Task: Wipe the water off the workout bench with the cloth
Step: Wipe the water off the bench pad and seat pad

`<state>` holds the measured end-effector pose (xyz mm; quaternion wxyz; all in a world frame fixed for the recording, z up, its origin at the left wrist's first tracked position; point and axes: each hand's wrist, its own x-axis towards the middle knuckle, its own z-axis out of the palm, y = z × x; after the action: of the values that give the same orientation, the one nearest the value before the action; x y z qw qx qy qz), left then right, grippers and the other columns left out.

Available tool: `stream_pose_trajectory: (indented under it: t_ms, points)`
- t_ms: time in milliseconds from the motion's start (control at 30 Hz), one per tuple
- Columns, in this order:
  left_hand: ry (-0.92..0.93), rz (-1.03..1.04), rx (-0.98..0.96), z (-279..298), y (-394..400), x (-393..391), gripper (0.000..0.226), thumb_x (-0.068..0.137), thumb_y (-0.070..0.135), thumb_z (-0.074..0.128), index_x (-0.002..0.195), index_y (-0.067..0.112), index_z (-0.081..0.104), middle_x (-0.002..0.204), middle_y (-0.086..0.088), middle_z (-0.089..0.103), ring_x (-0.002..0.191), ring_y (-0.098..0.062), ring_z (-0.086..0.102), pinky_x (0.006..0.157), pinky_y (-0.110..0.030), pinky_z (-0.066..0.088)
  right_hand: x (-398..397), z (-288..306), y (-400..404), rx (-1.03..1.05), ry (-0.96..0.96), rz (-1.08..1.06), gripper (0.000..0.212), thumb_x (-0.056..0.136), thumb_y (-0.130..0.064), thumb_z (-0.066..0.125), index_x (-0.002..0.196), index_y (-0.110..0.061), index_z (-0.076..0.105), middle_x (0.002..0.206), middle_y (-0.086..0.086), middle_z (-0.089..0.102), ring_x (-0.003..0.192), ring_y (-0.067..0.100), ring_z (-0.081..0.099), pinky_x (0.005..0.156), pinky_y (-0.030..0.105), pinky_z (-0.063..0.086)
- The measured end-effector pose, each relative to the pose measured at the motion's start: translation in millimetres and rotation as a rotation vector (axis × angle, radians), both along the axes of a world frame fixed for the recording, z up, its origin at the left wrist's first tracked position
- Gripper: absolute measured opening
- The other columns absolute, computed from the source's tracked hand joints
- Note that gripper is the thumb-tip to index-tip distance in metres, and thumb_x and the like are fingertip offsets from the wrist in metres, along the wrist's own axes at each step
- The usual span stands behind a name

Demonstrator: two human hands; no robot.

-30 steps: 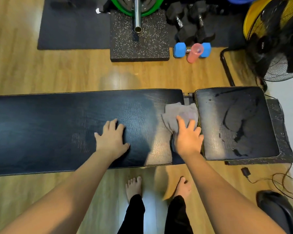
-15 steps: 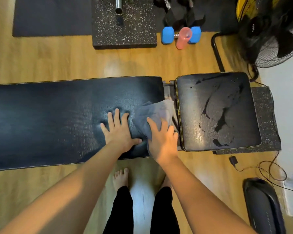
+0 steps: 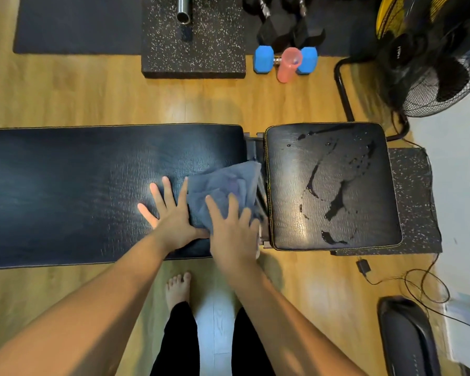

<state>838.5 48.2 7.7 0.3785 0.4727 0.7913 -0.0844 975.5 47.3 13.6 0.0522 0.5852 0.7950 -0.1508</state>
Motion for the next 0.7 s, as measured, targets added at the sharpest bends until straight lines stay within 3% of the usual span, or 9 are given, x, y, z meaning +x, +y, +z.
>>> stream_pose_trajectory:
  t_ms: [67,233,300,467,567,633,700]
  points:
    - [0.049,0.005,0.003,1,1,1,0.130,0.065,0.064,0.070,0.145,0.047,-0.031,0.142,0.002,-0.055,0.135,-0.030,-0.048,0.108,-0.072,-0.017,14,-4,-13,0.007,0.005,0.080,0.079,0.071,-0.029,0.079,0.140,-0.041,0.041,0.141,0.013,0.050,0.089,0.035,0.053,0.072,0.045,0.045]
    - [-0.016,0.000,-0.070,6,4,-2,0.146,0.051,0.075,0.076,0.143,0.047,-0.035,0.148,-0.003,-0.051,0.133,-0.032,-0.050,0.106,-0.070,-0.021,41,-12,27,0.058,-0.028,0.184,0.072,0.079,-0.034,0.070,0.142,-0.043,0.037,0.143,0.008,0.044,0.088,0.033,0.051,0.070,0.043,0.044]
    - [-0.013,0.001,-0.070,6,3,-2,0.147,0.051,0.076,0.075,0.141,0.048,-0.037,0.147,-0.003,-0.053,0.132,-0.032,-0.051,0.106,-0.070,-0.021,38,-9,53,0.053,-0.050,0.128,0.071,0.080,-0.033,0.068,0.142,-0.042,0.035,0.143,0.007,0.042,0.092,0.034,0.050,0.070,0.043,0.044]
    - [0.011,-0.006,-0.050,5,4,-1,0.146,0.051,0.078,0.074,0.142,0.047,-0.036,0.149,-0.003,-0.051,0.134,-0.033,-0.049,0.107,-0.071,-0.019,7,-3,114,-0.091,0.004,-0.085,0.069,0.090,-0.032,0.059,0.146,-0.042,0.019,0.147,0.007,0.024,0.113,0.036,0.042,0.087,0.050,0.040]
    - [0.005,-0.010,-0.039,4,4,-1,0.146,0.051,0.079,0.073,0.142,0.045,-0.036,0.149,-0.004,-0.050,0.134,-0.034,-0.049,0.106,-0.072,-0.019,-1,0,103,0.006,-0.032,-0.095,0.073,0.084,-0.032,0.065,0.146,-0.039,0.027,0.141,0.010,0.032,0.106,0.036,0.047,0.081,0.048,0.042]
    - [0.003,-0.013,-0.031,4,2,-1,0.144,0.053,0.077,0.073,0.143,0.045,-0.035,0.149,-0.004,-0.050,0.133,-0.033,-0.050,0.106,-0.072,-0.018,2,0,75,0.074,-0.081,-0.024,0.077,0.075,-0.034,0.073,0.143,-0.038,0.037,0.132,0.011,0.039,0.095,0.035,0.051,0.074,0.045,0.045]
    - [0.004,-0.010,-0.021,3,2,-1,0.143,0.054,0.077,0.072,0.144,0.044,-0.034,0.147,-0.003,-0.052,0.133,-0.033,-0.050,0.106,-0.072,-0.019,12,-3,50,0.063,-0.118,0.084,0.079,0.073,-0.035,0.074,0.143,-0.039,0.039,0.138,0.012,0.036,0.092,0.035,0.051,0.072,0.043,0.044]
